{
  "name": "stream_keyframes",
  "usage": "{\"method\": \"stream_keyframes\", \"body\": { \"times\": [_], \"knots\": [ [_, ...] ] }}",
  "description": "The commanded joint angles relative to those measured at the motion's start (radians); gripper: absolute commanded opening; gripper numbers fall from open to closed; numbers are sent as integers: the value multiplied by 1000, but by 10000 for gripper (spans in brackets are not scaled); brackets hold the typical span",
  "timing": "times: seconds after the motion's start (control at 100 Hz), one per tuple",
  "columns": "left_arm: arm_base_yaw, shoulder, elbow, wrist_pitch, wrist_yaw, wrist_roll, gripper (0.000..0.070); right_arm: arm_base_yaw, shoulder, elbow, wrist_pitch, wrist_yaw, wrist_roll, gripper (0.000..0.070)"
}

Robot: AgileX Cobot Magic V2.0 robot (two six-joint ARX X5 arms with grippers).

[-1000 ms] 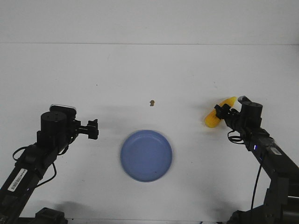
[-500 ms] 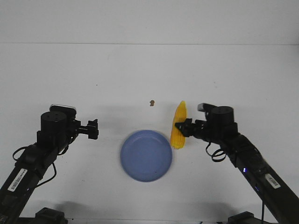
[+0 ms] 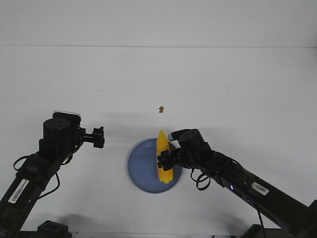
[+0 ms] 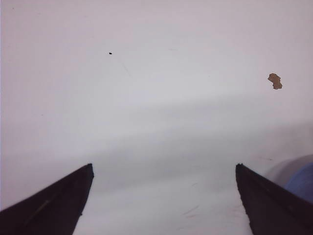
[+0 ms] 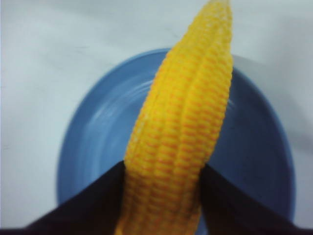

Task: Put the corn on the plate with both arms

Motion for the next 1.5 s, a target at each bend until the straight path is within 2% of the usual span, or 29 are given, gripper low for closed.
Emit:
{"method": "stream_keyframes", "body": {
  "times": [0.0, 0.29, 0.35, 0.56, 0.83, 0.94, 1.08, 1.27, 1.49],
  "knots": [
    [-3, 8, 12, 3, -3, 1, 592, 10, 15, 11, 17, 11, 6, 456],
    [-2, 8, 12, -6, -3, 1, 586, -8, -19, 11, 106, 12, -4, 460],
    [-2, 8, 12, -16, -4, 2, 582, -20, -50, 11, 119, 35, -22, 460],
    [-2, 7, 12, -11, -4, 2, 582, -140, -240, 11, 83, 227, -159, 460],
    [-2, -16, 12, 1, -4, 5, 583, -439, -572, 10, -90, 319, -366, 460],
    [-2, -52, 11, 12, -4, 5, 583, -570, -694, 8, -172, 317, -433, 460],
    [-2, -118, 1, 17, -4, 6, 583, -666, -803, -19, -233, 306, -468, 460],
    [-2, -263, -110, 113, -4, 3, 582, -692, -966, -165, -227, 252, -469, 460],
    [-2, -484, -364, 216, -4, -23, 579, -692, -1161, -337, -171, 164, -445, 460]
  ]
}}
